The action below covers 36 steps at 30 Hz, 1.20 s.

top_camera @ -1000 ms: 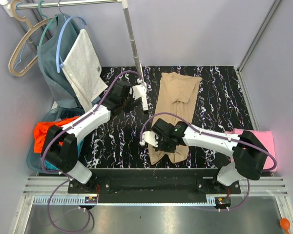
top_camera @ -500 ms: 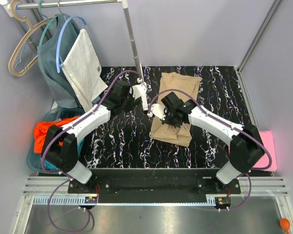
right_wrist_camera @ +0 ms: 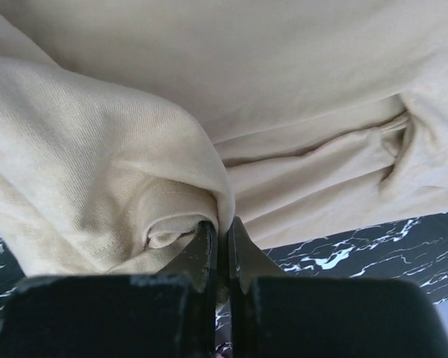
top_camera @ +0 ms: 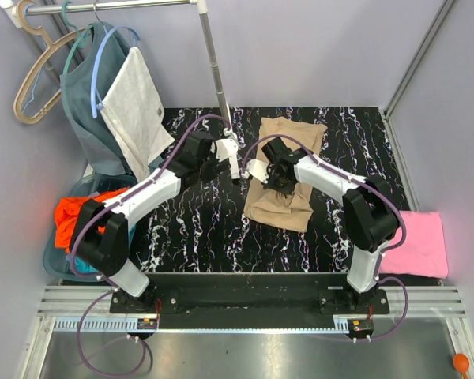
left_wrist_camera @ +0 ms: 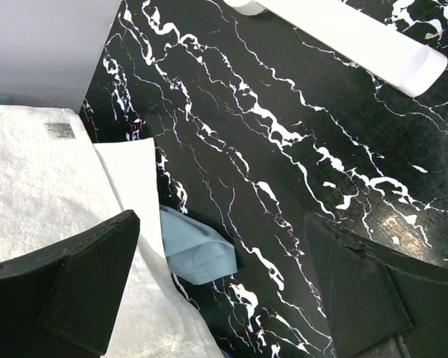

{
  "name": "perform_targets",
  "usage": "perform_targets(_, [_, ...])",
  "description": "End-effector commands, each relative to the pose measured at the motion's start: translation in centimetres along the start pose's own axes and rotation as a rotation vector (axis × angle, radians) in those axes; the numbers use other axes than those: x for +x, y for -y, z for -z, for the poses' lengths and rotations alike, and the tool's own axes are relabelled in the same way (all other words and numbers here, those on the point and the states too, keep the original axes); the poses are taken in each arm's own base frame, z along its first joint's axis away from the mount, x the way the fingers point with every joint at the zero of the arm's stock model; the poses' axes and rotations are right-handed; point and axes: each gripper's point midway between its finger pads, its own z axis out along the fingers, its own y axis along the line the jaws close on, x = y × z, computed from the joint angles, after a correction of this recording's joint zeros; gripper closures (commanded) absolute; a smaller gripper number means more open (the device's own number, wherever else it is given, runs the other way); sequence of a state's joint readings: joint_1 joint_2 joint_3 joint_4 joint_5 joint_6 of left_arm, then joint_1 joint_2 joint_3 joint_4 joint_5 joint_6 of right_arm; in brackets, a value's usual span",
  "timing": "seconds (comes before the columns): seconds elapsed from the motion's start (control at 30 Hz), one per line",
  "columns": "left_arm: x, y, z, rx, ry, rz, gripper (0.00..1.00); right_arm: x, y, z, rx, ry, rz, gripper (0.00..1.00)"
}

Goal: Fold and stack the t-shirts
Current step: Fold the tshirt

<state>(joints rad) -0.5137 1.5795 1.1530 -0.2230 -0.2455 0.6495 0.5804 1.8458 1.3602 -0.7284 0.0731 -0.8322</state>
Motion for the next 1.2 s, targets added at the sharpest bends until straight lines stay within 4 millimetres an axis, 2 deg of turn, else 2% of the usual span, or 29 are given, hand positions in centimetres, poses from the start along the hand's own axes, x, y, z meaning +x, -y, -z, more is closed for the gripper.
perform_targets(0.0, [-1.3, -0.5, -0.5, -0.017, 0.057, 0.018, 0.01, -1.8, 3.2, 0.8, 0.063, 0.067, 0.01, 1.0])
perform_targets(0.23, [-1.1, -0.4, -1.0, -0.012, 0.049, 0.021, 0.01, -2.6, 4.4, 0.7, 0.076, 0.084, 0.01, 1.0])
perform_targets(0.57, [-1.3, -0.4, -1.1, -0.009, 0.049, 0.016, 0.01, -2.9, 5.2, -1.7, 0.069, 0.071, -0.009, 0.99])
perform_targets(0.63, [-1.2, -0.3, -1.1, -0.008, 0.048, 0.014, 0.01, -2.8, 5.5, -1.9, 0.083, 0.062, -0.014, 0.92])
perform_targets(0.77, [-0.9, 0.0, -1.2, -0.002, 0.043, 0.014, 0.01, -2.5, 6.1, -2.2, 0.11, 0.052, -0.037, 0.59])
perform_targets(0.9, [-0.7, 0.3, -1.3, 0.006, 0.043, 0.019, 0.01, -2.4, 7.6, -2.1, 0.191, 0.05, -0.075, 0.43])
perform_targets(1.17, [-0.9, 0.1, -1.4, -0.004, 0.049, 0.015, 0.01, -2.1, 10.8, -1.9, 0.345, 0.019, -0.141, 0.39])
